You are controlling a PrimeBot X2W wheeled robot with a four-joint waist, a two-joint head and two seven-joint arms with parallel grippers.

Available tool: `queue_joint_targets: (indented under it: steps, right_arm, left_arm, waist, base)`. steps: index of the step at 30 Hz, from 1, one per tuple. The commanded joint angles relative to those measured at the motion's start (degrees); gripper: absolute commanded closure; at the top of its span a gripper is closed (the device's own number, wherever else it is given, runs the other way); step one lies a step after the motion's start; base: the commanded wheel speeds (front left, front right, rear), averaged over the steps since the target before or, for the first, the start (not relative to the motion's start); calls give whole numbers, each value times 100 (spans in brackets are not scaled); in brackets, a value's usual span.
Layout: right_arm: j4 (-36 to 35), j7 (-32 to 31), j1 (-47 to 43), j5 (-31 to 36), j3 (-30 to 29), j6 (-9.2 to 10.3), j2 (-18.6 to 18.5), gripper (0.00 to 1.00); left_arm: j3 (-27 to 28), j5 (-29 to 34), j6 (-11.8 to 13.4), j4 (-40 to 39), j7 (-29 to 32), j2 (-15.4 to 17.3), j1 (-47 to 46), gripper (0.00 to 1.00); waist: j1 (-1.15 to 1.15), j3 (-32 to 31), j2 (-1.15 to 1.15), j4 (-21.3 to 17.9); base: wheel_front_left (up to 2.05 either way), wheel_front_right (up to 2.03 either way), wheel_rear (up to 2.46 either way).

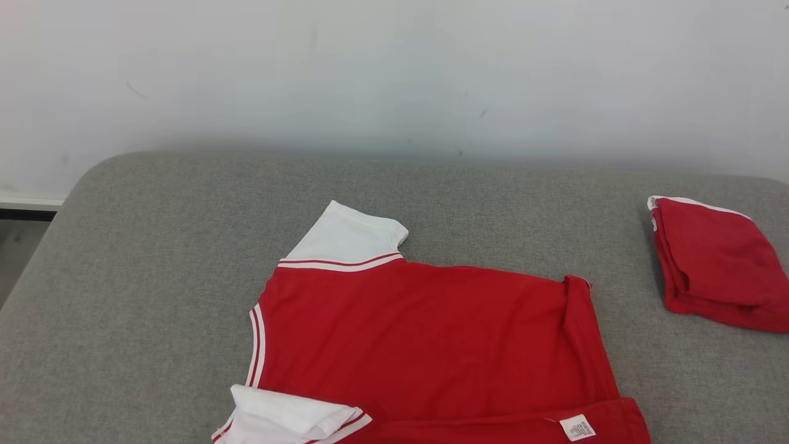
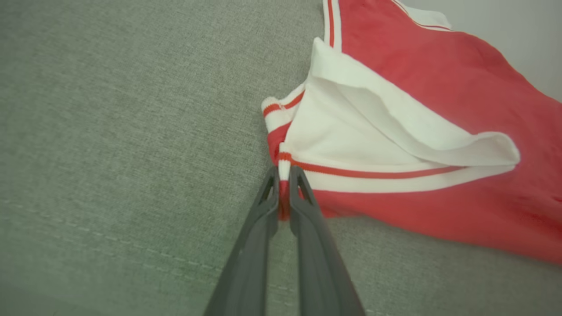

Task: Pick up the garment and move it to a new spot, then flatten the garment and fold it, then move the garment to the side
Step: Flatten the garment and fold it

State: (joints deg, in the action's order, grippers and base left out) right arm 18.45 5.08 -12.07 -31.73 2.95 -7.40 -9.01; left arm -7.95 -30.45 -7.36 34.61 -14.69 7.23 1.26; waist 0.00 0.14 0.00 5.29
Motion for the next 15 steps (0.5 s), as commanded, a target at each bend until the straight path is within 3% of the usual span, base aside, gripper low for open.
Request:
queue_joint_targets:
  steps: [1,2,3,4,8,15]
  right_arm:
    - [-19,-4,-82,35,-29,-12,17,93]
    - [-37,-23,-90,83,-51,-12,44,62]
    - [-72,-6,-88,113,-75,-12,82,3]
    - [-107,10,-93,133,-92,-12,124,0]
    - [-290,175,-84,205,-153,-12,188,0]
    - [-657,684,34,498,-340,-12,260,0]
  left_arm:
    - [3,13,16,2,-22,-14,54,100]
    - [-12,65,28,5,-28,0,33,100]
    - [-24,113,36,-2,-35,1,16,58]
    - [-35,156,44,-23,-37,-2,9,0]
    - [63,259,83,-306,-52,-33,55,0]
    - [566,809,173,-1501,-49,-160,390,0]
  waist:
    - [0,2,0,-4]
    - [0,-1,0,-6]
    - [0,-6,0,-6]
    - [0,-17,0,-6]
    - [0,-41,0,6]
    - [0,-64,0,30]
  base:
    - [0,0,0]
    - [0,0,0]
    - [0,0,0]
    - [0,0,0]
    - [0,0,0]
    - [0,0,0]
